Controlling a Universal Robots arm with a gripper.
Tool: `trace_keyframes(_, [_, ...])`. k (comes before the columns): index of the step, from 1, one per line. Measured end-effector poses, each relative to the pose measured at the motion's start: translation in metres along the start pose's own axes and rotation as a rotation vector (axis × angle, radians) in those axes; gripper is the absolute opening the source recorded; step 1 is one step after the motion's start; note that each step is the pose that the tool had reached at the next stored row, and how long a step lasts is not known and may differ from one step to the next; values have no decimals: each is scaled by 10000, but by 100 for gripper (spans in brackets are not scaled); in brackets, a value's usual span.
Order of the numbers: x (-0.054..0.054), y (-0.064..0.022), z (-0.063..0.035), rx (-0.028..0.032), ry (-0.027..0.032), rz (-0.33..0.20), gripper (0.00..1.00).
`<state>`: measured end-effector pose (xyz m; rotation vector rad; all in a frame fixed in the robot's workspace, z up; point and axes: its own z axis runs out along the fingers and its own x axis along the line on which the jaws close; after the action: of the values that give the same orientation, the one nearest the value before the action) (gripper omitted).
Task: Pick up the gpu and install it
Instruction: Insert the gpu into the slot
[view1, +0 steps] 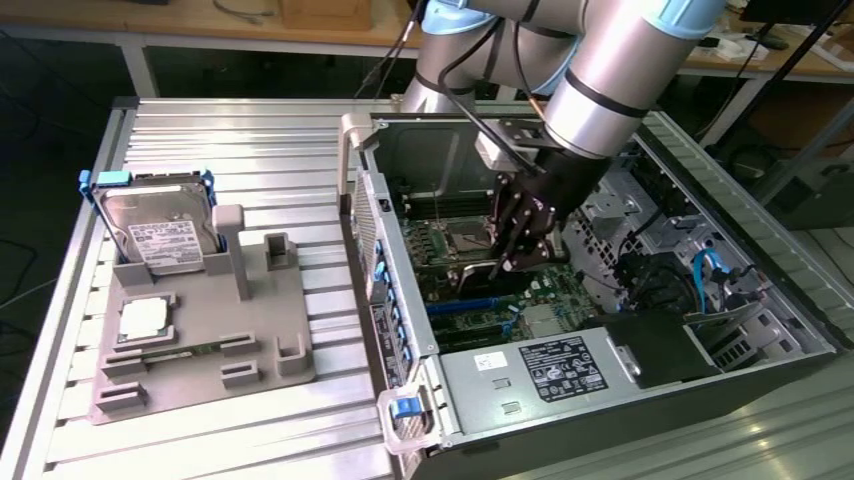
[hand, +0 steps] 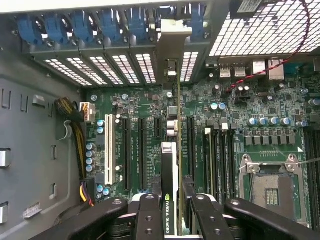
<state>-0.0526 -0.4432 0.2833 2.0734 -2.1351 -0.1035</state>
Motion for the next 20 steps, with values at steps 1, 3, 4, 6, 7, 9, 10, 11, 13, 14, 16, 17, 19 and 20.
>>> trace_keyframes(1, [0,7,8,2,0,-2,27])
trace_keyframes(3, [0,27,18,3,2,0,27])
trace_keyframes(4, [0,36,24,6,0,-1,27])
trace_keyframes(6, [-1,48,41,12,-2,-1,27])
trace_keyframes(7, [-1,48,45,12,1,-2,27])
trace_keyframes(9, [-1,49,47,17,1,0,27])
trace_keyframes(10, [-1,50,48,26,1,1,27])
trace_keyframes(11, [-1,50,50,42,-1,3,27])
trace_keyframes(13, [-2,55,55,104,-5,6,27])
trace_keyframes(14, [-2,59,59,145,-8,8,27])
trace_keyframes(16, [-2,69,63,196,-7,11,27])
trace_keyframes(17, [-2,74,65,208,-8,12,27])
trace_keyframes(19, [-2,84,69,219,-10,12,27])
trace_keyframes(20, [-1,92,71,222,-9,13,27])
